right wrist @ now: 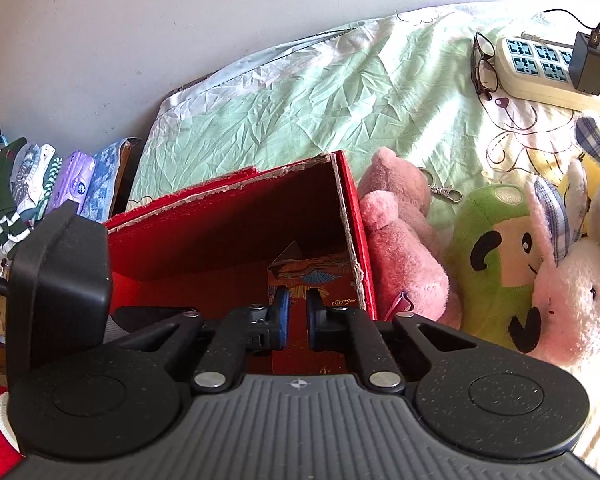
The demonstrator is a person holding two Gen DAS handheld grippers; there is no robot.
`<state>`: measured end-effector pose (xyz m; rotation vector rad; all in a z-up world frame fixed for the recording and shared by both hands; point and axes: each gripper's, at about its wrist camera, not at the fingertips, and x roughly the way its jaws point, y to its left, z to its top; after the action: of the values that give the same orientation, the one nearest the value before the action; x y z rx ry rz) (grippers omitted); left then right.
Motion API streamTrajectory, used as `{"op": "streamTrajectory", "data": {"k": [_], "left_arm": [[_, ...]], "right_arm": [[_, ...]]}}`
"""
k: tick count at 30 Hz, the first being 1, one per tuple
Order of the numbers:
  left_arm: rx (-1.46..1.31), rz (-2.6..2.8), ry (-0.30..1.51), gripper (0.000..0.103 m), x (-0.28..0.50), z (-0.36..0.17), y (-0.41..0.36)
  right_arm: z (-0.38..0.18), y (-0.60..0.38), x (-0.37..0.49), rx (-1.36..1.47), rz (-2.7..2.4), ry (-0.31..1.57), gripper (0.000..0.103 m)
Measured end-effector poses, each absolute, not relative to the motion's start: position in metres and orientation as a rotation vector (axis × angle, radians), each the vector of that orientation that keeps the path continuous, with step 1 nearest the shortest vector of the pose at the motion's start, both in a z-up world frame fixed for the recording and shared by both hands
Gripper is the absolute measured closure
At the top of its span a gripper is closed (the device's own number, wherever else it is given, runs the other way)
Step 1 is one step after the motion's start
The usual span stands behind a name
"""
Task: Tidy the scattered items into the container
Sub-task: 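Raise the open right gripper up out of the container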
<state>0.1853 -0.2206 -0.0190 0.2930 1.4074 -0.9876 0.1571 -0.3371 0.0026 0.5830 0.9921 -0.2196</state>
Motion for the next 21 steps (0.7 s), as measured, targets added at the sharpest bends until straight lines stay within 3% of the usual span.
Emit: {"op": "streamTrajectory", "data": {"k": [21], "left_arm": [[0.343,-0.933,1.374,0.015,0.153,0.001,-0.222]], "right_arm": [[0.003,-0.327,0.147,0.493,-0.247,0.877,0.103]]}}
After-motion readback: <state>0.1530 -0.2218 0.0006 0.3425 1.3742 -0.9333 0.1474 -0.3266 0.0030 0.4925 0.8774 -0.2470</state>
